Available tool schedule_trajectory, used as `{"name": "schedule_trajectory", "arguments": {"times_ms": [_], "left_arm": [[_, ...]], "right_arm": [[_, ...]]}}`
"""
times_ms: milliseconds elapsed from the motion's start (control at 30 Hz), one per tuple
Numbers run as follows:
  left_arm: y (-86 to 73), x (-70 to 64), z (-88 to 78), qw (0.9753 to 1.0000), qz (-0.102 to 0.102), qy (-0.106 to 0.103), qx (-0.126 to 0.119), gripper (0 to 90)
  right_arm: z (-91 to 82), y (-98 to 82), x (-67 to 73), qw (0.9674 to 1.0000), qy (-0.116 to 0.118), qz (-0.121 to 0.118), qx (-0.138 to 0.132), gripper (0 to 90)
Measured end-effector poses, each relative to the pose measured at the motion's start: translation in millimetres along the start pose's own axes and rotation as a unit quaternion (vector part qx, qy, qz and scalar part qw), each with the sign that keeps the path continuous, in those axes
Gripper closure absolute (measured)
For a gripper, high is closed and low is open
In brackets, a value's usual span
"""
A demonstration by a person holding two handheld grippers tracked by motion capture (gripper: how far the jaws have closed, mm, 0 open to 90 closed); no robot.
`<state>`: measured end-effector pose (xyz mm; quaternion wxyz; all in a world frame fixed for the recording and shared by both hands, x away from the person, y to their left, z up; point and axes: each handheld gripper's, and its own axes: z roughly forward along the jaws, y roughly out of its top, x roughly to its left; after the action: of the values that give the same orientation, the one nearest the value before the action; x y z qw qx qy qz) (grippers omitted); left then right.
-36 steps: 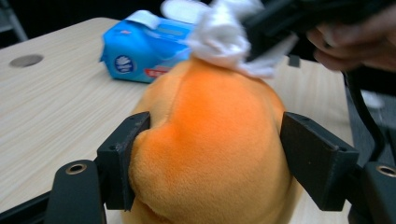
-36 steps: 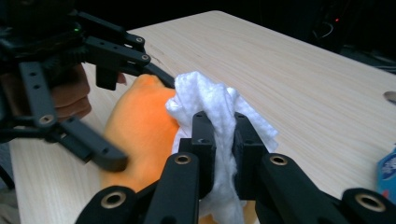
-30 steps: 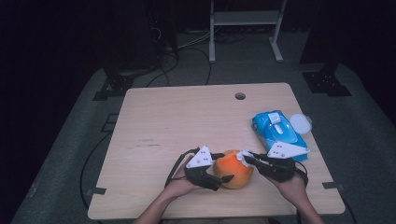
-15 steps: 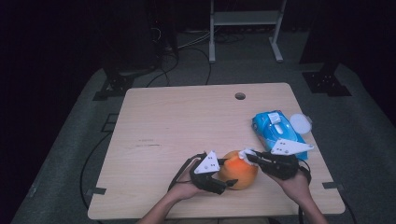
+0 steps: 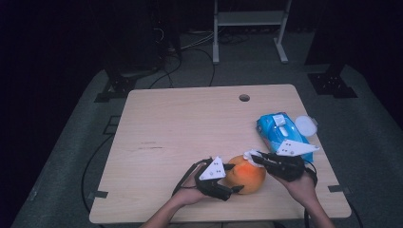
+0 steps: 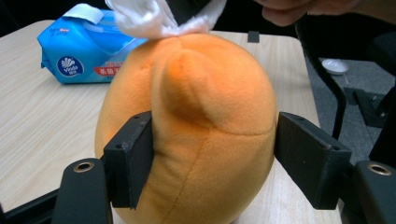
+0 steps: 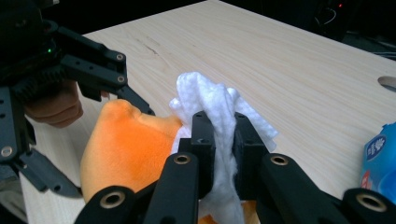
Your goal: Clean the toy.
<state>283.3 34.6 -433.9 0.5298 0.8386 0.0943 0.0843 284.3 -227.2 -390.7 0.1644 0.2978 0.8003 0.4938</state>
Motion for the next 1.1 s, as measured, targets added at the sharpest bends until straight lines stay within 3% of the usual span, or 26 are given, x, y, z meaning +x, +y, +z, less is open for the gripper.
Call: {"name": "schedule_trajectory", "arguments": {"times_ms": [100, 133, 200, 233, 333, 400, 467, 500, 567, 667, 733, 767, 800, 867, 967, 1067, 1100], "left_arm": [[0.6, 10.8, -2.6, 0.9972, -0.068, -0.003, -0.031, 15.1], [-1.0, 14.1, -1.1, 0.9969, -0.075, 0.000, -0.024, 11.5], [-5.5, 16.2, 5.5, 0.9961, -0.087, -0.017, -0.006, 5.2], [-7.0, 14.3, 8.9, 0.9962, -0.084, -0.021, -0.001, 3.8], [-6.4, 6.3, 13.2, 0.9992, -0.036, -0.014, 0.011, 2.4], [-7.2, 2.4, 12.7, 0.9997, -0.020, -0.013, 0.007, 8.6], [-6.7, -3.3, 10.9, 1.0000, -0.002, 0.001, 0.004, 20.7], [-6.7, -3.3, 10.9, 1.0000, -0.002, 0.001, 0.004, 26.8], [-1.2, -4.6, 5.3, 0.9998, 0.014, 0.012, -0.001, 33.0], [3.7, -7.5, 1.9, 0.9993, 0.027, 0.025, -0.002, 35.5], [7.0, -6.1, -2.3, 0.9987, 0.032, 0.040, 0.001, 36.2], [9.4, -3.9, -5.4, 0.9983, 0.029, 0.050, 0.006, 36.6], [13.7, -1.0, -10.1, 0.9969, 0.034, 0.070, 0.015, 36.6], [19.7, 2.5, -17.3, 0.9932, 0.045, 0.106, 0.022, 36.4], [21.3, 4.2, -22.5, 0.9890, 0.059, 0.131, 0.035, 35.9], [16.3, 3.5, -19.1, 0.9839, 0.076, 0.149, 0.063, 35.6], [14.4, 3.8, -17.4, 0.9832, 0.077, 0.150, 0.070, 35.3]], "right_arm": [[-1.3, 0.0, 3.0, 0.9999, -0.003, -0.011, 0.005, 80.8], [-1.4, 0.6, 4.2, 0.9999, 0.005, -0.010, 0.003, 80.8], [-0.1, 2.5, 8.6, 0.9997, 0.014, -0.018, 0.001, 80.7], [0.7, 3.7, 12.1, 0.9996, 0.019, -0.020, 0.005, 80.7], [4.7, 7.7, 24.4, 0.9989, 0.032, -0.034, 0.010, 80.6], [7.0, 10.5, 32.6, 0.9975, 0.063, -0.032, 0.008, 80.6], [11.0, 12.4, 39.7, 0.9964, 0.072, -0.043, 0.014, 80.6], [11.9, 12.8, 40.3, 0.9965, 0.067, -0.049, 0.016, 80.6], [8.5, 12.7, 34.9, 0.9977, 0.056, -0.037, 0.011, 80.5], [-2.1, 10.7, 22.2, 0.9997, 0.005, -0.025, 0.002, 80.6], [-5.7, 8.7, 15.8, 0.9998, -0.015, -0.014, 0.000, 80.6], [-7.1, 7.7, 12.5, 0.9999, -0.012, -0.002, -0.009, 80.6], [-8.4, 7.8, 11.5, 0.9997, -0.001, 0.013, -0.021, 80.6], [-7.7, 11.7, 18.4, 0.9992, 0.015, 0.016, -0.034, 80.5], [0.6, 18.3, 29.3, 0.9983, 0.030, 0.005, -0.049, 80.4], [9.8, 17.0, 29.1, 0.9987, 0.029, 0.007, -0.041, 80.5], [13.1, 14.2, 28.2, 0.9990, 0.027, 0.010, -0.035, 80.5]]}}
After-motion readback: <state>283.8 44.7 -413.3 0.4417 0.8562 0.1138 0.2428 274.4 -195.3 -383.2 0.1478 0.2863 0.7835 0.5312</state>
